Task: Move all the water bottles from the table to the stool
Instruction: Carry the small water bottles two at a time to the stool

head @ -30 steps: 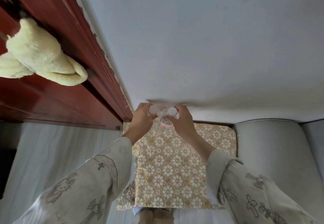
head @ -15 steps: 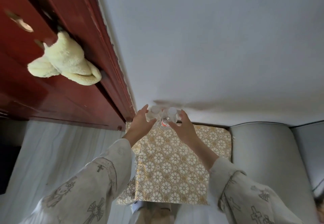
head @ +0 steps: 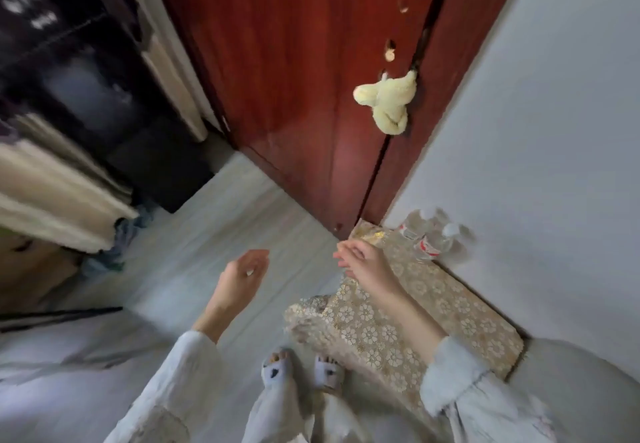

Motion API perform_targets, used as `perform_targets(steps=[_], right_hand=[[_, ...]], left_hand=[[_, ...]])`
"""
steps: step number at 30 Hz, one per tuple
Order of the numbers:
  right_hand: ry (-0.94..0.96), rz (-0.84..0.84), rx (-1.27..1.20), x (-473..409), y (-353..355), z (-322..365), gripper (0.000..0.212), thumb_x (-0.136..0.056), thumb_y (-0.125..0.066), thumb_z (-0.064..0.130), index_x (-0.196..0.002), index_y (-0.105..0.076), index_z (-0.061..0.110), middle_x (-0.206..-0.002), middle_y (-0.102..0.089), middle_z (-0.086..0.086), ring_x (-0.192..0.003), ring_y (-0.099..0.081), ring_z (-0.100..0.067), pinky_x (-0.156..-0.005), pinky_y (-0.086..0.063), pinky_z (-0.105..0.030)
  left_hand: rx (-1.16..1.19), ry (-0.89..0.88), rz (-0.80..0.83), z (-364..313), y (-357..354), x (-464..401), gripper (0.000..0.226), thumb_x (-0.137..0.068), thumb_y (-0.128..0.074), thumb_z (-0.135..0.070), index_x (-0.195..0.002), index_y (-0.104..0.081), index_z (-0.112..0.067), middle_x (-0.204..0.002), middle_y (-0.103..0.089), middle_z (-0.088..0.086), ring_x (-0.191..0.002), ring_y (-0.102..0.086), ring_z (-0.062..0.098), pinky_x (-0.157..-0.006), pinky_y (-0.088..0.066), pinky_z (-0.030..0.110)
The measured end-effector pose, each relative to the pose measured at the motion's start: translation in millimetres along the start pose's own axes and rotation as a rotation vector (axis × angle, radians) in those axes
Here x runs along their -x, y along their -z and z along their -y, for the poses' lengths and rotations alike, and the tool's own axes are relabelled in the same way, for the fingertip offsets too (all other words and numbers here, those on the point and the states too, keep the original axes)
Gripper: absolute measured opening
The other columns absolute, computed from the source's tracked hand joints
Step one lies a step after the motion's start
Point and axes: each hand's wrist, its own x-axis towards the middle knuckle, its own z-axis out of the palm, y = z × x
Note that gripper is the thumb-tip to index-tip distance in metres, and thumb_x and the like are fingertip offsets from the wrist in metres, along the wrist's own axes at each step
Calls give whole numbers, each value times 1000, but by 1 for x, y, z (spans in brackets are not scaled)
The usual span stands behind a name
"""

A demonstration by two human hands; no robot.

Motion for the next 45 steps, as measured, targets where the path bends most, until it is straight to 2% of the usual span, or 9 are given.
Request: perform_targets(steps=[3,6,10,15,20,27,34,40,45], right_hand=[[53,152,70,18,-64,33,22,-92,-48,22,-103,-59,7,-104,-67,-14,-97,-63,-25,-91,-49,-39],[112,310,126,46,-132,56,21,-91,-49,15,-102,-59,0,-104,-67,-23,-95,-63,-33,-82,-48,-34],[197,566,237,100,-230,76,16,-91,-48,11,-98,-59,0,-97,-66,-22,-75,-58,-20,-65,-43,-24],[342,827,372,197,-361,86,12,-91,-50,16,-84,-58,22,-86,-67,-5,-76,-61,-17,-75,-48,-33],[439,1083,438,318,-488,70,11,-91,-49,12,-94,-59,11,-88,-65,-9,-72,-58,-15,-67,-46,-26],[554,1423,547,478,-634,53,17,-91,-49,11,-103,-59,4,-91,-65,-11,-76,-59,-20,-68,-47,-29],[590,1647,644,597,-774,29,17,-91,-50,13,-102,-60,5,-92,-66,-12,-80,-61,-23,-70,-48,-30],[620,1818,650,711,-925,21,19,-92,-49,15,-104,-60,6,-93,-65,-10,-83,-62,-21,-76,-48,-33],[646,1935,666,801,-1027,25,12,-91,-50,19,-98,-60,16,-89,-67,-4,-80,-64,-16,-76,-50,-31]], left_hand=[[152,154,-184,37,56,57,24,-89,-54,-17,-110,-62,-6,-109,-67,14,-102,-62,27,-90,-48,40],[336,278,-373,74,97,119,21,-90,-52,-14,-108,-62,-8,-108,-67,15,-104,-62,26,-91,-47,39],[475,359,-601,129,146,217,20,-91,-50,-12,-106,-61,-7,-106,-68,17,-96,-61,21,-81,-46,32],[635,449,-912,203,194,357,15,-90,-51,-15,-100,-62,-16,-96,-68,7,-95,-62,20,-86,-47,36],[738,532,-1173,276,226,500,18,-92,-47,-11,-105,-60,-9,-95,-65,9,-89,-59,22,-70,-46,26],[854,653,-1533,357,248,673,18,-93,-44,-14,-105,-59,-16,-90,-65,-3,-89,-60,15,-78,-47,29],[915,773,-1747,439,278,785,18,-93,-46,-13,-104,-59,-15,-90,-65,-1,-87,-60,16,-76,-47,28],[845,852,-1940,523,353,896,21,-93,-45,-11,-109,-58,-8,-97,-64,9,-90,-59,20,-77,-46,30],[827,874,-2001,573,414,979,17,-93,-45,-13,-102,-58,-16,-96,-65,4,-91,-61,17,-84,-47,34]])
